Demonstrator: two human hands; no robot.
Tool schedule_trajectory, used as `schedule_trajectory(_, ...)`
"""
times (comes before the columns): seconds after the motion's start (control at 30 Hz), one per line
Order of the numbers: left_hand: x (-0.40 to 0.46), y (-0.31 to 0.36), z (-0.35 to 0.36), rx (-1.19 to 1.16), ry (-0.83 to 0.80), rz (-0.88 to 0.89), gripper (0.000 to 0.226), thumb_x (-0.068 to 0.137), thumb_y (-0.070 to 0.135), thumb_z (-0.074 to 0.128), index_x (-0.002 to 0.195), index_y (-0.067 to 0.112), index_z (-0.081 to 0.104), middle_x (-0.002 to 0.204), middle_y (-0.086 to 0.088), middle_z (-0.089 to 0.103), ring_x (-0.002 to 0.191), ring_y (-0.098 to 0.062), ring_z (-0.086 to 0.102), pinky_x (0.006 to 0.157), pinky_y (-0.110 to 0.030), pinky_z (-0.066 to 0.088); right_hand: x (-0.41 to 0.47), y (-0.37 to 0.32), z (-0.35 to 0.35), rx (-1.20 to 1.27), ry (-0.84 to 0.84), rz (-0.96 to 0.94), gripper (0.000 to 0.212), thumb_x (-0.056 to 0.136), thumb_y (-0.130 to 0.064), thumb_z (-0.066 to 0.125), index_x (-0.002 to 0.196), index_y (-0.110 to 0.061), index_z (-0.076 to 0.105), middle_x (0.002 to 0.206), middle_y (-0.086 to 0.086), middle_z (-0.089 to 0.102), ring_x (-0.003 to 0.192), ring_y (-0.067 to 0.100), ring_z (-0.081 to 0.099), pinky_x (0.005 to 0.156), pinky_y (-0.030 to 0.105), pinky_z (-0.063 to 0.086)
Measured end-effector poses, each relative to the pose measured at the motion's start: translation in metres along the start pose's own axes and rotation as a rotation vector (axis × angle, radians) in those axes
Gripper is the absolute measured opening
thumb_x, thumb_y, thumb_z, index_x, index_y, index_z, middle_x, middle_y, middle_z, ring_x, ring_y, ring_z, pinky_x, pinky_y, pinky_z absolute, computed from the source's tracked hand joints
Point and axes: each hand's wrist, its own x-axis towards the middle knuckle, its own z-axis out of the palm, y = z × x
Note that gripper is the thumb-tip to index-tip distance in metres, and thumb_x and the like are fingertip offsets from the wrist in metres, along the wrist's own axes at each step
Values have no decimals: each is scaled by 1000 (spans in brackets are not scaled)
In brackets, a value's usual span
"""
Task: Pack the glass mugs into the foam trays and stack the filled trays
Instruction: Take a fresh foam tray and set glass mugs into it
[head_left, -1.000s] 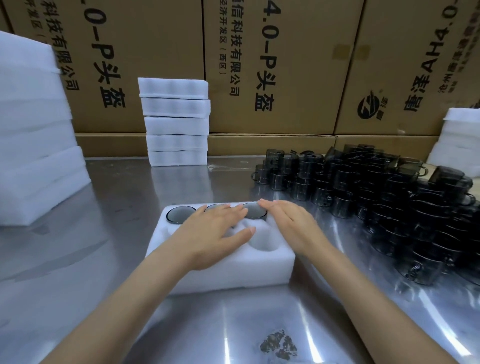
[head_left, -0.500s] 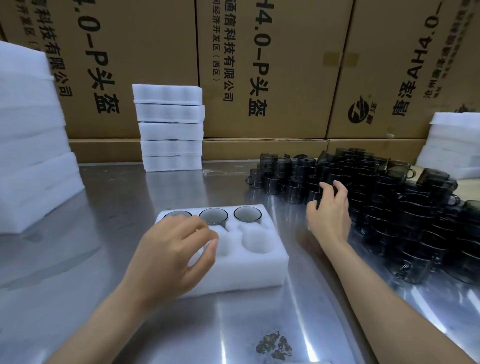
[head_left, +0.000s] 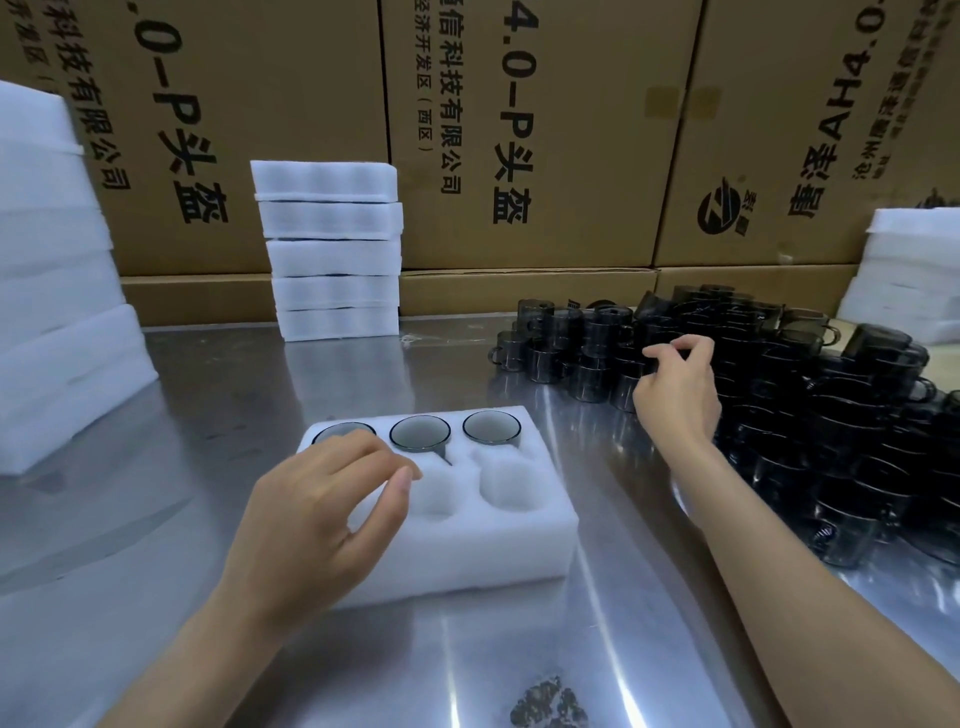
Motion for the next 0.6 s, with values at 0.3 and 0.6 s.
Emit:
schedule_trajectory(0.3, -2, 0, -1, -38, -7, -46, 31, 90, 29, 43, 77, 20, 69, 75, 13, 59, 65, -7, 50, 51, -34, 47, 0, -2, -3, -54, -4, -13, 31, 89, -3, 51, 118, -11, 57, 120, 9, 35, 98, 27, 47, 66, 37, 44)
schedule_trajectory(0.6, -2, -2, -2, -127, 15, -137, 34, 91, 34, 40, 79, 22, 69, 77, 19, 55, 70, -14, 57, 59, -36, 47, 1, 0, 1, -103, -90, 63, 30, 90, -9, 52, 120, -11, 54, 129, 10, 32, 100, 30, 48, 68, 37, 41)
